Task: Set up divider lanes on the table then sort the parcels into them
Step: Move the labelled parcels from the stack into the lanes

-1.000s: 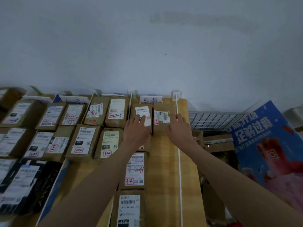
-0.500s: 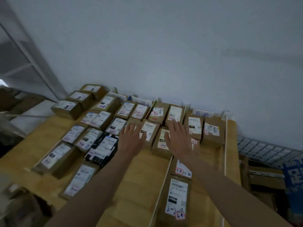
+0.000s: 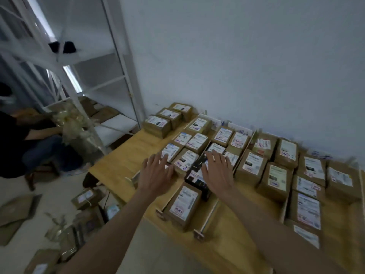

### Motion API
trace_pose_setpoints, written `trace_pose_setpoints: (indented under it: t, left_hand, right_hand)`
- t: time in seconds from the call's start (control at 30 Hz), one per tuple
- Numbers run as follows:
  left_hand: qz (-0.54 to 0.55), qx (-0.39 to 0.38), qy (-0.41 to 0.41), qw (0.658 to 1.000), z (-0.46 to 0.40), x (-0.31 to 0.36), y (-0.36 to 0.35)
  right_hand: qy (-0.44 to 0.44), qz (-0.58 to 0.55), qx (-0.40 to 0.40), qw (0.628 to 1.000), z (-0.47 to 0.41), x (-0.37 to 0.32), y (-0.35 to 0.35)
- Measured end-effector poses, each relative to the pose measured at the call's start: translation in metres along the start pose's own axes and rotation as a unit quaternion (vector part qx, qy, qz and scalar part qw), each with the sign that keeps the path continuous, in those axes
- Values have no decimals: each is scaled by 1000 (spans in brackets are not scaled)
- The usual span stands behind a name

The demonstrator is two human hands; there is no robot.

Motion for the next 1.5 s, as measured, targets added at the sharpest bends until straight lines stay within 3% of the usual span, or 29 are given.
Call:
trace_pose_setpoints:
  t: [0.37,0.6,0.73,1.17,1.5]
  left_hand:
    - [-8,3,40,999,-30,-173,49]
    - [-28,31,5,999,-121,-246,69]
    - [-32,47,-24,998,-165,-267,72]
    - [8,-15,-127,992,-303,-275,29]
    - [23,-103,-209,972,-425,-296,-35]
  right_hand:
    - [34,-7,-33,999,-81,-175,-28]
    - [7,-21,17,1000,-168,-231,-52]
    - [-11,-10,31,999,-204,-243,-58]
    - [-115,-11,53,992,-277,-231,-85]
    - [-219,-6,-45,975,-344,-229,-160]
Point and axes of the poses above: each hand's wrist, its own z-axis away from the middle knuckle, its own y-axis out of the back of the hand, x = y × z, the point moved 8 cm from there along -z, towards the middle knuckle, and after that the axes turned 12 degrees about z, right-handed, at the moved point
